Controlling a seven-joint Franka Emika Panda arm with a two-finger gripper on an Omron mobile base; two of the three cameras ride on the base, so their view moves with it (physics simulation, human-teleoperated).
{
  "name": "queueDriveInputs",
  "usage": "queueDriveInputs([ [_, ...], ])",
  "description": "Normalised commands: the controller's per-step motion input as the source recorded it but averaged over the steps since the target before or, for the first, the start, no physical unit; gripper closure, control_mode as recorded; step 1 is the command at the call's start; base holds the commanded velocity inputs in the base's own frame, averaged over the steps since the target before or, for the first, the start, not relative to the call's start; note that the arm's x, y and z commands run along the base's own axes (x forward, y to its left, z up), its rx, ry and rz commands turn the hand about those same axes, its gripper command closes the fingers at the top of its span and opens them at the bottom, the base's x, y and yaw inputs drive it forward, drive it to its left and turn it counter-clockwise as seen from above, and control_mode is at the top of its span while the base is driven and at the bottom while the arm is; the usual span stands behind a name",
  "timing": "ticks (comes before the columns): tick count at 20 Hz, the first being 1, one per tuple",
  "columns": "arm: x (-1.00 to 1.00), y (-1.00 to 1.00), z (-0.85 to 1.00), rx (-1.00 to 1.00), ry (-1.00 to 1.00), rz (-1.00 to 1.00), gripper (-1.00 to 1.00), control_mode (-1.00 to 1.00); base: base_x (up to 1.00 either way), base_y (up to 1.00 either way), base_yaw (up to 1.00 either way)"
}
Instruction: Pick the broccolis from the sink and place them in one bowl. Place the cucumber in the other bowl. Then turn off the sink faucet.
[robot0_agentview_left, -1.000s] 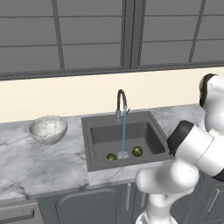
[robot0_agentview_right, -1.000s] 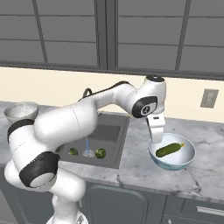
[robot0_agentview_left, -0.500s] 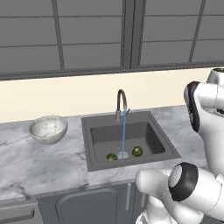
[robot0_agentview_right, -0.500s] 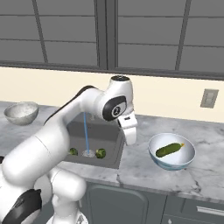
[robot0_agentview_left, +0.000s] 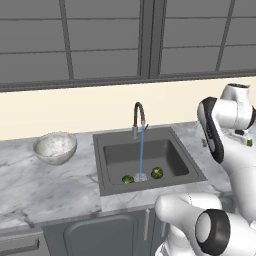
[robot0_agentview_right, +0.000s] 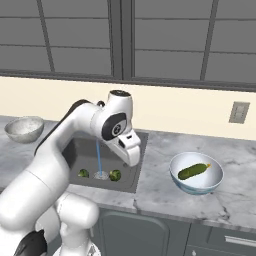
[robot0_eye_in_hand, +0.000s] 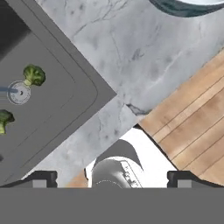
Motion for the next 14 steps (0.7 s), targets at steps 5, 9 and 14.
queueDriveInputs([
  [5, 0.0, 0.57, -0.27, 0.22, 0.09, 0.5, -1.0, -1.0, 0.0, 0.0, 0.0],
  [9, 0.11, 0.65, -0.27, 0.04, 0.08, 0.49, -1.0, -1.0, 0.0, 0.0, 0.0],
  [14, 0.2, 0.58, -0.27, 0.0, 0.0, 0.22, -1.0, -1.0, 0.0, 0.0, 0.0],
])
